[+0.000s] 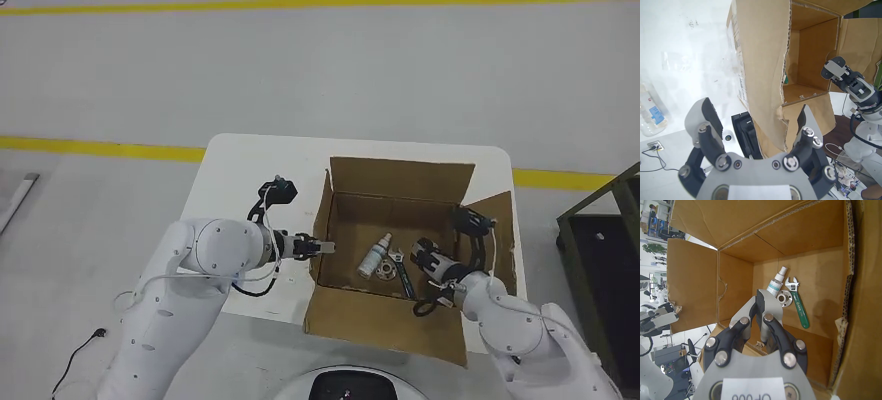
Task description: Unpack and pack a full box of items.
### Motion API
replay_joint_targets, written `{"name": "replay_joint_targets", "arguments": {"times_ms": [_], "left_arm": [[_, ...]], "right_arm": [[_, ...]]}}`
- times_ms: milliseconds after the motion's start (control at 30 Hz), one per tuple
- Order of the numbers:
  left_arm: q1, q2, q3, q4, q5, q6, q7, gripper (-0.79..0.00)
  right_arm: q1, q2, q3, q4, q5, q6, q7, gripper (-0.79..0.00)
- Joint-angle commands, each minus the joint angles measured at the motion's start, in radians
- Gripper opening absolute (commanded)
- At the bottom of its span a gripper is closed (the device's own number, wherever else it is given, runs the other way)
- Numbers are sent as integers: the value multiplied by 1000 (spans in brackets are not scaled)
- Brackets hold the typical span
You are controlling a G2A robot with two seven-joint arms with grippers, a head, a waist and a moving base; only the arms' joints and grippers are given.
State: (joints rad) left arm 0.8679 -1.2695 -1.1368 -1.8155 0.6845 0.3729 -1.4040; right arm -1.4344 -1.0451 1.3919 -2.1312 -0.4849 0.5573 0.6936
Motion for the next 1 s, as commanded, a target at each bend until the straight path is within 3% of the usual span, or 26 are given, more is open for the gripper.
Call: {"name": "replay_joint_targets", "arguments": {"times_ms": [0, 233, 367, 633, 967], "left_arm": [[0, 0, 0, 0, 0, 0, 0, 0], [27, 10, -33, -5, 46, -24, 78, 0], [35, 19, -83, -9, 81, 7, 107, 0], [40, 25, -109, -17, 107, 18, 122, 0], [40, 25, -109, -17, 107, 18, 122, 0]], "right_arm": [[0, 0, 0, 0, 0, 0, 0, -785], [-9, -3, -8, 13, 2, 8, -32, -785], [28, -19, -108, 31, -51, 158, -84, -785], [246, -88, -374, 180, -84, 455, -194, -785], [380, -202, -443, 468, -54, 455, -307, -785]]}}
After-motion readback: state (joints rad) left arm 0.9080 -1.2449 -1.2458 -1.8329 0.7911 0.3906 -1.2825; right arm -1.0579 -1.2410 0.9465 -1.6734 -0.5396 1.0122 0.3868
